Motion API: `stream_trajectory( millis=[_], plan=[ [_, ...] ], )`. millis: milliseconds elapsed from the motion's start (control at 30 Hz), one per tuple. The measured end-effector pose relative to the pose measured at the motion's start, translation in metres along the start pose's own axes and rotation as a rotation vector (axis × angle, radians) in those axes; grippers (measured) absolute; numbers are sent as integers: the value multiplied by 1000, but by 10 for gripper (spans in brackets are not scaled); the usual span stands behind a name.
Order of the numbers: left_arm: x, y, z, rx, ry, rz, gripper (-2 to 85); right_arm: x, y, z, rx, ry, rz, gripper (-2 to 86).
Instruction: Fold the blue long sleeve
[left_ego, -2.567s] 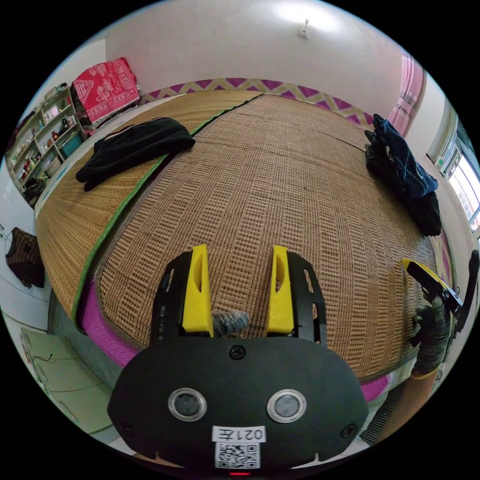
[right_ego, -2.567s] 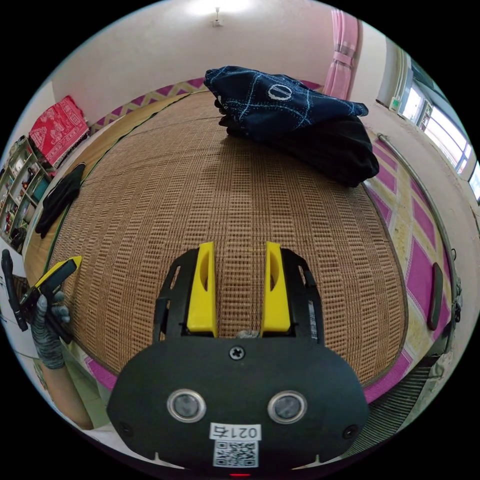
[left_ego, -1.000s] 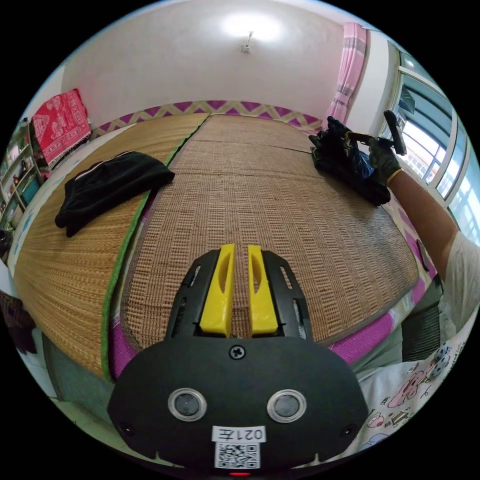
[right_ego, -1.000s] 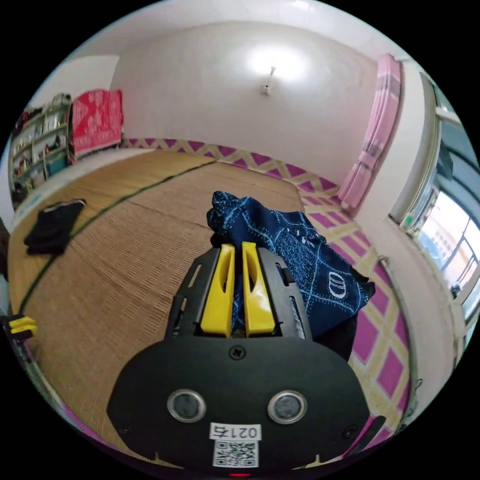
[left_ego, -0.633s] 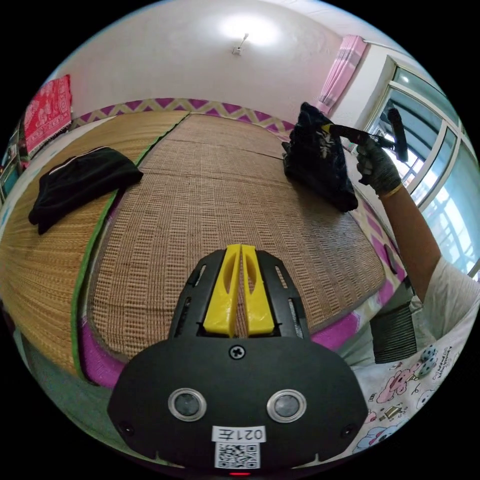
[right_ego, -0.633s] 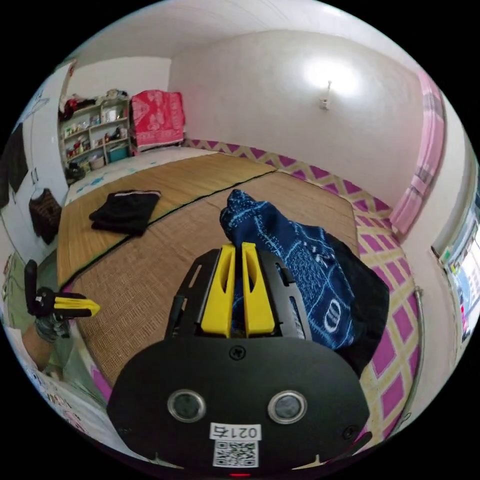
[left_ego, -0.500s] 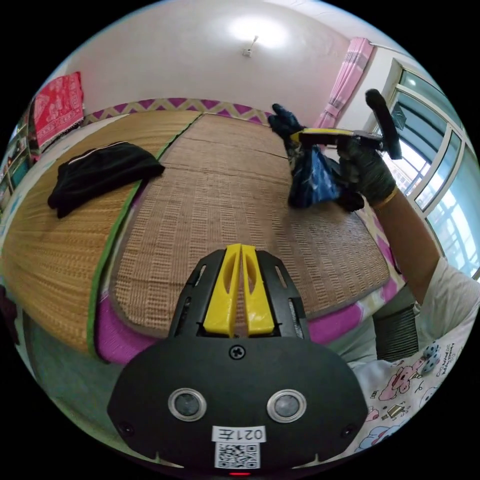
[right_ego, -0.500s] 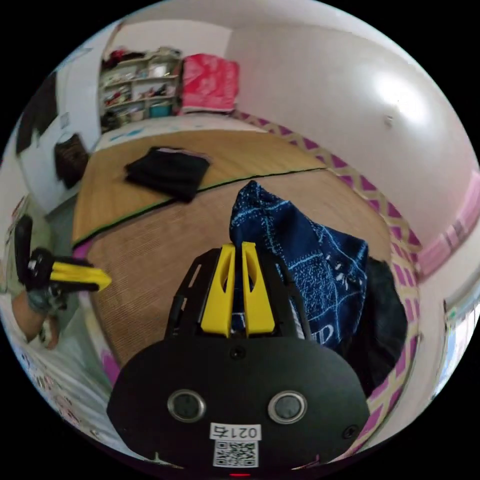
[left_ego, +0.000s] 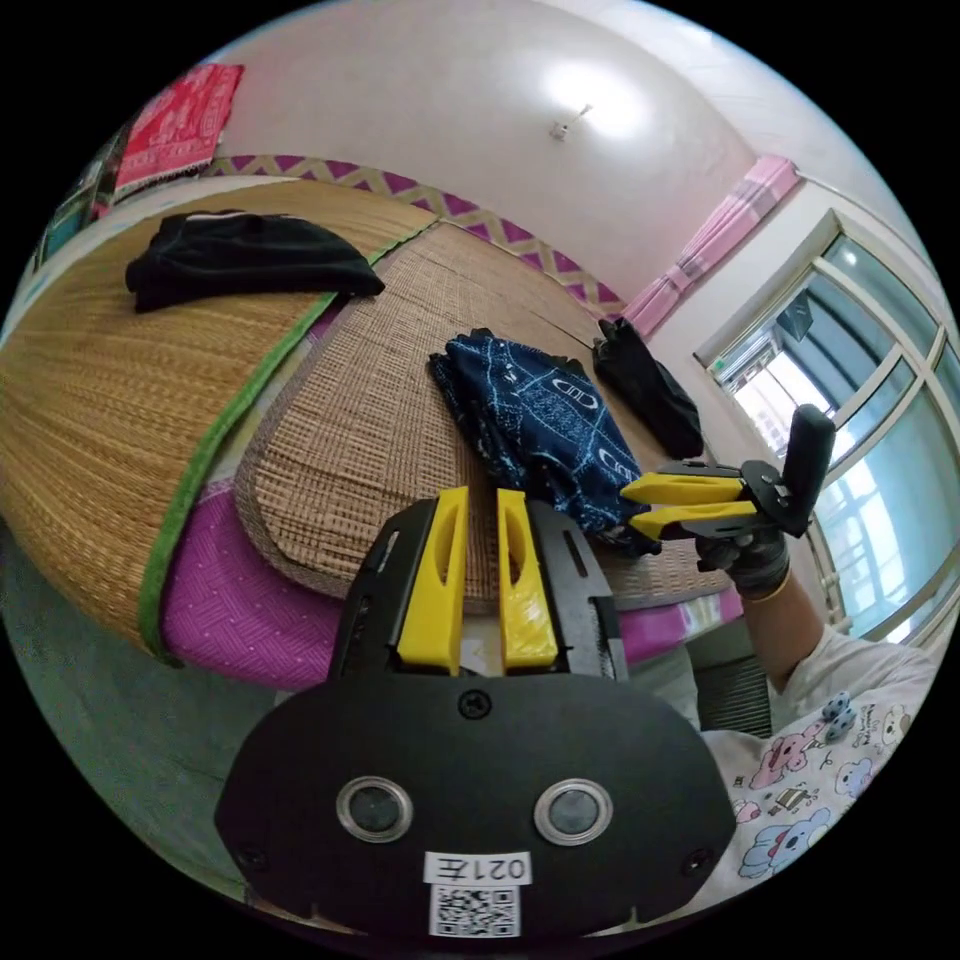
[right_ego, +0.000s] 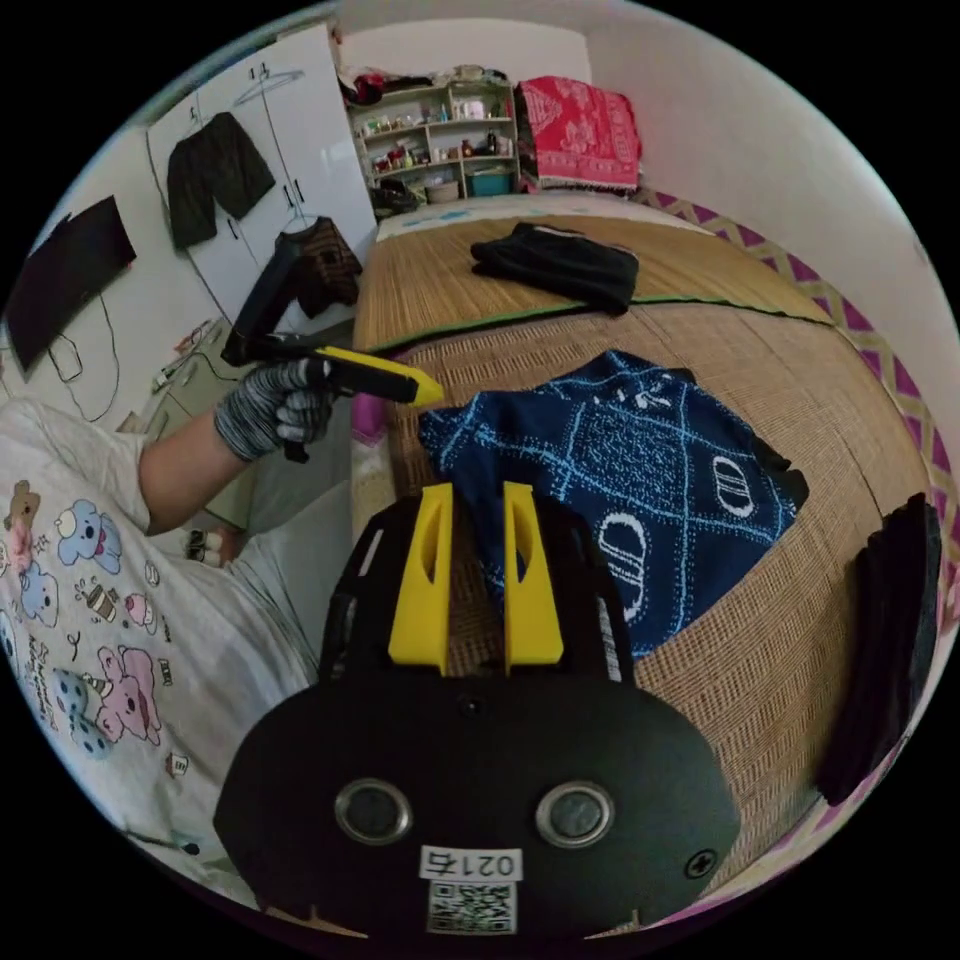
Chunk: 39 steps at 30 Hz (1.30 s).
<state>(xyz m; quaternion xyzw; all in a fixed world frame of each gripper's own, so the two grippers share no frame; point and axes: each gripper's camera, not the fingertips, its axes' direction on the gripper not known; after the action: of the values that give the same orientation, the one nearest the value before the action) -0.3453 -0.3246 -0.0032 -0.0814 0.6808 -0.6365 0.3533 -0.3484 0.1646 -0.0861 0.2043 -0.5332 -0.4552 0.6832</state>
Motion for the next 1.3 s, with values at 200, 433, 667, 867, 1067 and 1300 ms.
stream_trajectory(
  millis=[200, 433, 667, 867, 1067, 1300],
  plan=[
    [-6, -3, -7, 8, -12, 10, 63, -31, -16, 25, -2, 99, -137, 57],
    [-14, -14, -6, -5, -21, 23, 51, 48, 12, -35, 206, 66, 174, -1],
    [-15, -64, 30, -22, 74, 34, 65, 180, 222, -249, 654, 121, 626, -5],
    [-29, -114, 69, -87, 96, 34, 100, 239, 425, -259, 562, 142, 1013, -3],
    [-32, -143, 94, -191, 109, 93, 94, 251, 510, -243, 497, 117, 1123, 42],
    [-57, -201, 133, -246, 250, 39, 123, 393, 445, -248, 384, 74, 961, 92]
  ],
)
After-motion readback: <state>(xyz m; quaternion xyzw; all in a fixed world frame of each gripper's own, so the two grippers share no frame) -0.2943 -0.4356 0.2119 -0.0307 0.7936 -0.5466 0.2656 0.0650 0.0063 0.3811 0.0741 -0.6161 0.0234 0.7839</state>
